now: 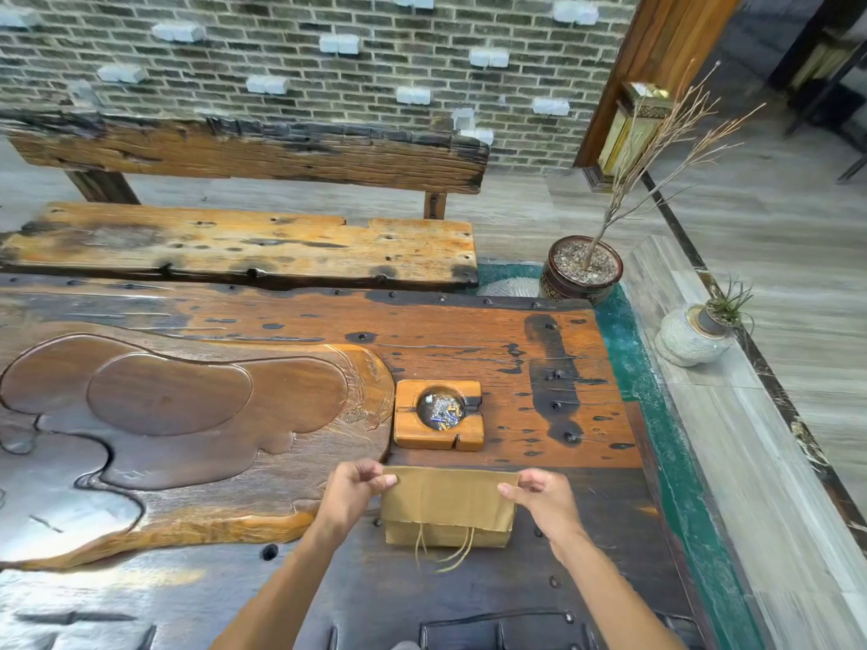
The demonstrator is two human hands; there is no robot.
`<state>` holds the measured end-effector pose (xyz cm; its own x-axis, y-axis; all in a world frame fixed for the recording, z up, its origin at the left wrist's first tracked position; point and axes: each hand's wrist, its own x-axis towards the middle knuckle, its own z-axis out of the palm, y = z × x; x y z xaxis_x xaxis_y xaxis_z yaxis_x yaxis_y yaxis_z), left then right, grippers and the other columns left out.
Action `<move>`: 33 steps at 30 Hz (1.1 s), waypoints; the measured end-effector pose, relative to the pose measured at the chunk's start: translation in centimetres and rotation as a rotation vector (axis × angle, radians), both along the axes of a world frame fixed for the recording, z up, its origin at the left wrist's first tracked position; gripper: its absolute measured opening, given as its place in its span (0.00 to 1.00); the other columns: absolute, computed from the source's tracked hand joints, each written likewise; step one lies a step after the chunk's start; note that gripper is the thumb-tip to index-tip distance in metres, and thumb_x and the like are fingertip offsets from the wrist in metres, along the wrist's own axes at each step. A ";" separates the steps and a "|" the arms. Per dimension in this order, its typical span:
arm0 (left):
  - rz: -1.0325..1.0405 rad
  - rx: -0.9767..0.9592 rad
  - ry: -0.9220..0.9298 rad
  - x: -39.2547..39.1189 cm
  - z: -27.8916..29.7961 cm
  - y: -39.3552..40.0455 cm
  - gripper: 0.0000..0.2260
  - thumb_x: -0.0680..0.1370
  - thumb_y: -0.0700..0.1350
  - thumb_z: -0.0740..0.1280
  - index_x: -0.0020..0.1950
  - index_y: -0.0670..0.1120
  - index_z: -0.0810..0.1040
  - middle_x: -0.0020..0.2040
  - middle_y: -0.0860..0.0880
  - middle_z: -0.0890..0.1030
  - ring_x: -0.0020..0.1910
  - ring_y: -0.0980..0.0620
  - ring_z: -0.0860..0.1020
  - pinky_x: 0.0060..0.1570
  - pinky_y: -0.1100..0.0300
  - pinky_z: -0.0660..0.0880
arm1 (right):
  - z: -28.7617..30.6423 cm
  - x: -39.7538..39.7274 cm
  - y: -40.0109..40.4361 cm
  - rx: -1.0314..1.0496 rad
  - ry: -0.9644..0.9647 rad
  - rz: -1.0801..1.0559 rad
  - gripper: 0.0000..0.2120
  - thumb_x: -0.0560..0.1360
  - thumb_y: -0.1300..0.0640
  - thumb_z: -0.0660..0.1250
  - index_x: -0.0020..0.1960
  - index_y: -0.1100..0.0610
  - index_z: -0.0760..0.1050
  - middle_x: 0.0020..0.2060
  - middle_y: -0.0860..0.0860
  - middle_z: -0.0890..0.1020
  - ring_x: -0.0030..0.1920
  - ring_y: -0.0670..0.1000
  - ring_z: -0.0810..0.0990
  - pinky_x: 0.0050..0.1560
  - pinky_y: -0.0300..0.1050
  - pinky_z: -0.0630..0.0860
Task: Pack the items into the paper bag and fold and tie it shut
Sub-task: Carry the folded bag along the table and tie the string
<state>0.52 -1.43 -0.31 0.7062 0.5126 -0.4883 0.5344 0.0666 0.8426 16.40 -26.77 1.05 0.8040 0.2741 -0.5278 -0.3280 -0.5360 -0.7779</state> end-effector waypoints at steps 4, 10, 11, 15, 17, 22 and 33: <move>0.039 0.016 -0.148 2.1 5.2 0.8 0.13 0.75 0.36 0.70 0.33 0.46 0.73 0.31 0.51 0.75 0.34 0.52 0.71 0.36 0.57 0.70 | 4.7 2.3 1.6 0.068 -0.109 0.008 0.16 0.65 0.59 0.81 0.51 0.62 0.83 0.48 0.52 0.85 0.50 0.51 0.83 0.54 0.41 0.75; 0.031 0.167 -0.348 4.6 13.9 2.3 0.10 0.76 0.39 0.70 0.36 0.45 0.74 0.34 0.49 0.74 0.35 0.53 0.71 0.40 0.56 0.69 | 13.5 4.6 3.8 0.185 -0.283 -0.007 0.16 0.66 0.60 0.80 0.51 0.55 0.80 0.43 0.46 0.82 0.46 0.47 0.80 0.54 0.42 0.74; 0.036 0.177 -0.385 4.8 15.3 2.5 0.09 0.76 0.39 0.70 0.37 0.45 0.74 0.34 0.49 0.73 0.36 0.53 0.71 0.40 0.55 0.68 | 15.1 4.9 4.0 0.220 -0.311 -0.003 0.15 0.66 0.61 0.79 0.50 0.54 0.80 0.41 0.44 0.81 0.45 0.46 0.79 0.53 0.41 0.73; 0.070 0.235 -0.543 5.8 21.1 3.0 0.09 0.75 0.36 0.71 0.37 0.45 0.76 0.34 0.50 0.75 0.36 0.54 0.72 0.40 0.56 0.70 | 20.2 6.2 4.8 0.342 -0.424 0.005 0.13 0.67 0.64 0.79 0.48 0.57 0.79 0.40 0.46 0.80 0.44 0.48 0.78 0.51 0.42 0.74; 0.131 0.270 -0.591 6.4 23.7 3.2 0.04 0.73 0.36 0.72 0.40 0.43 0.80 0.32 0.55 0.78 0.33 0.61 0.75 0.39 0.63 0.73 | 22.6 6.7 4.9 0.387 -0.494 0.014 0.11 0.66 0.64 0.79 0.43 0.56 0.79 0.37 0.48 0.81 0.41 0.48 0.78 0.48 0.42 0.73; 0.203 0.335 -0.697 7.4 29.6 4.1 0.08 0.72 0.38 0.74 0.50 0.37 0.83 0.40 0.53 0.81 0.39 0.59 0.78 0.41 0.71 0.75 | 28.4 7.5 5.0 0.498 -0.640 0.045 0.09 0.65 0.62 0.80 0.34 0.55 0.80 0.33 0.49 0.82 0.37 0.48 0.78 0.45 0.47 0.74; 0.214 0.451 -0.917 7.7 39.7 4.3 0.08 0.75 0.41 0.72 0.50 0.37 0.82 0.41 0.48 0.82 0.41 0.53 0.78 0.44 0.55 0.76 | 40.5 6.2 4.2 0.634 -0.894 0.135 0.06 0.66 0.63 0.79 0.38 0.61 0.82 0.35 0.53 0.86 0.37 0.47 0.80 0.46 0.44 0.77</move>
<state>8.21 2.85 39.36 0.5826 0.6721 0.4571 -0.3091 -0.3369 0.8894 22.56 -22.57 41.56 0.7685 0.4037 0.4965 0.5213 0.0550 -0.8516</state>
